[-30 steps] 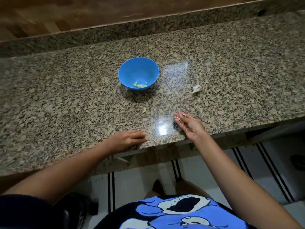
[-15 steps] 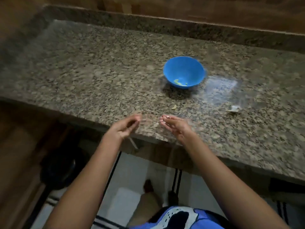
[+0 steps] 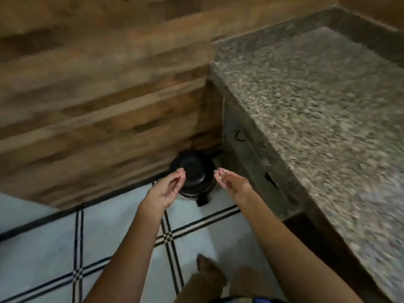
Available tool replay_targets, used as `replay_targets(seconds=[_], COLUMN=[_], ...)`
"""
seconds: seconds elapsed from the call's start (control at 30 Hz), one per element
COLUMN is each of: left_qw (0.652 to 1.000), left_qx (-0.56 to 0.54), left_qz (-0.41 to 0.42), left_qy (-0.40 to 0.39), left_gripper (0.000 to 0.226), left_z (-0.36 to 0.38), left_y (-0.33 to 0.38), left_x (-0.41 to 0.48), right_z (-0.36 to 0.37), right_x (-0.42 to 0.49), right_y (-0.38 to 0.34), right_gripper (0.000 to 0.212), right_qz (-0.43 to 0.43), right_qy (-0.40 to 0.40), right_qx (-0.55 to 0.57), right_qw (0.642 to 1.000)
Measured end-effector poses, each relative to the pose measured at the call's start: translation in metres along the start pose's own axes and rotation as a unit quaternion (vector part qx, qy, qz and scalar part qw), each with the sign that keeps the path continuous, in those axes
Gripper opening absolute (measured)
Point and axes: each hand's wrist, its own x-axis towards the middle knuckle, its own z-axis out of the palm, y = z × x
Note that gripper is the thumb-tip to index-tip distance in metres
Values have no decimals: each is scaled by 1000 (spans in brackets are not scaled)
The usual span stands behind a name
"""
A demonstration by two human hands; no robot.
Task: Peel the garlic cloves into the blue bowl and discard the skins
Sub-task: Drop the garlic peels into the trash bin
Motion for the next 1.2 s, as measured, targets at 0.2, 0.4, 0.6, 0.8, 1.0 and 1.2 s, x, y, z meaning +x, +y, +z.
replay_targets(seconds=[0.2, 0.4, 0.6, 0.8, 1.0, 1.2], left_qw=[999, 997, 996, 994, 991, 990], left_qx=[-34, -48, -58, -63, -67, -30], left_qz=[3, 6, -2, -7, -40, -89], left_qy=[32, 52, 66, 86, 106, 104], left_gripper=[11, 12, 8, 8, 9, 22], left_z=[-30, -33, -36, -30, -36, -44], left_y=[39, 71, 88, 91, 74, 33], left_x=[42, 69, 93, 115, 145, 189], right_z=[36, 63, 75, 81, 64, 43], right_x=[44, 87, 125, 143, 151, 183], right_y=[10, 7, 12, 12, 17, 46], right_gripper=[36, 34, 33, 34, 35, 37], right_qz=[54, 37, 46, 88, 106, 135], right_qy=[46, 42, 47, 61, 76, 93], right_qx=[2, -11, -37, -26, -49, -117], right_qw=[997, 998, 997, 994, 990, 979])
